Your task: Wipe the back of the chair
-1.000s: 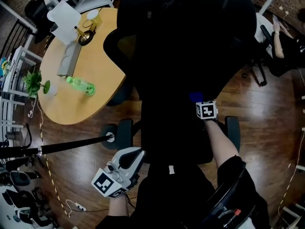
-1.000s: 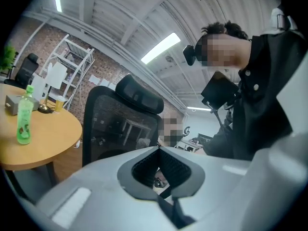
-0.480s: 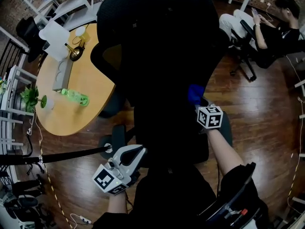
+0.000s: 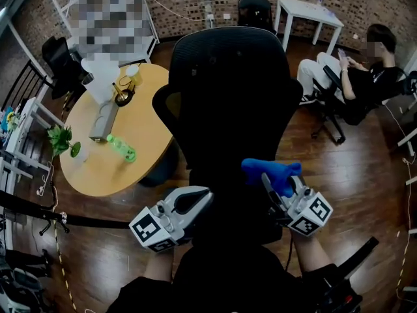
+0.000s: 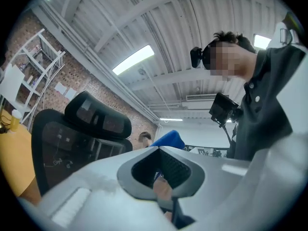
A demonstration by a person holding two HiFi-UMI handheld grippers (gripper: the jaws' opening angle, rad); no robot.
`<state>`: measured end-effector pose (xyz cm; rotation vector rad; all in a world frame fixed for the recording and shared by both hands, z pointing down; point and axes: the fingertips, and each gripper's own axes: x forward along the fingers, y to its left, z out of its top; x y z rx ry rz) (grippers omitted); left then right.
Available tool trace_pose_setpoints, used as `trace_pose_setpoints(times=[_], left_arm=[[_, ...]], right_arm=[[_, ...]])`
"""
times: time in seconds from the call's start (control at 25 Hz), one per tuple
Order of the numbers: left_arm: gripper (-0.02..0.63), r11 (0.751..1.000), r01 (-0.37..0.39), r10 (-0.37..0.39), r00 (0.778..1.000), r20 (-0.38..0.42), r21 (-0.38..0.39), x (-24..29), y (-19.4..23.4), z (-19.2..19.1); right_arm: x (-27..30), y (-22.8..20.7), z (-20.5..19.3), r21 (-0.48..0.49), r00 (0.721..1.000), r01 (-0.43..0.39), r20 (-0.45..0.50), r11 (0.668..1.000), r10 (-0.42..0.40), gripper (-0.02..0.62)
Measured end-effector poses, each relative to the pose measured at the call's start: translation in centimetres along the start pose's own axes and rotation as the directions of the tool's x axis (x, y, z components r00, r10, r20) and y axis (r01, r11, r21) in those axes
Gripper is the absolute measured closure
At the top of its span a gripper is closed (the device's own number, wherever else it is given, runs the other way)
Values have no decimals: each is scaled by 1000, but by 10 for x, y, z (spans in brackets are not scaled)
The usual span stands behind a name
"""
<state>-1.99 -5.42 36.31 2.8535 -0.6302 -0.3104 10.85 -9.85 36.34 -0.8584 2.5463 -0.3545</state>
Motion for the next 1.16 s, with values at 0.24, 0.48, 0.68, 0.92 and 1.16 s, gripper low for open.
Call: trace_pose_setpoints(times=[0.24, 0.48, 0.68, 0.92, 1.16], left_arm=[[600, 999, 54, -54, 998, 34, 2, 4, -17, 8], [600, 997, 76, -75, 996, 44, -14, 0, -22, 11], [600, 996, 87, -86, 994, 62, -14, -1, -28, 14], [600, 996, 82, -80, 995, 65, -22, 1, -25, 14], [600, 996, 90, -88, 993, 84, -20, 0, -26, 20]], right_arm=[[-1, 37, 13, -38, 999, -20, 36, 999, 21, 541], [7, 57, 13, -64, 999, -30, 31, 998, 32, 541], [6, 62, 14, -87, 999, -32, 21, 996, 34, 541], [6, 64, 16, -103, 1000, -18, 12, 995, 19, 541], [7, 66, 20, -111, 1000, -16, 13, 994, 17, 541]])
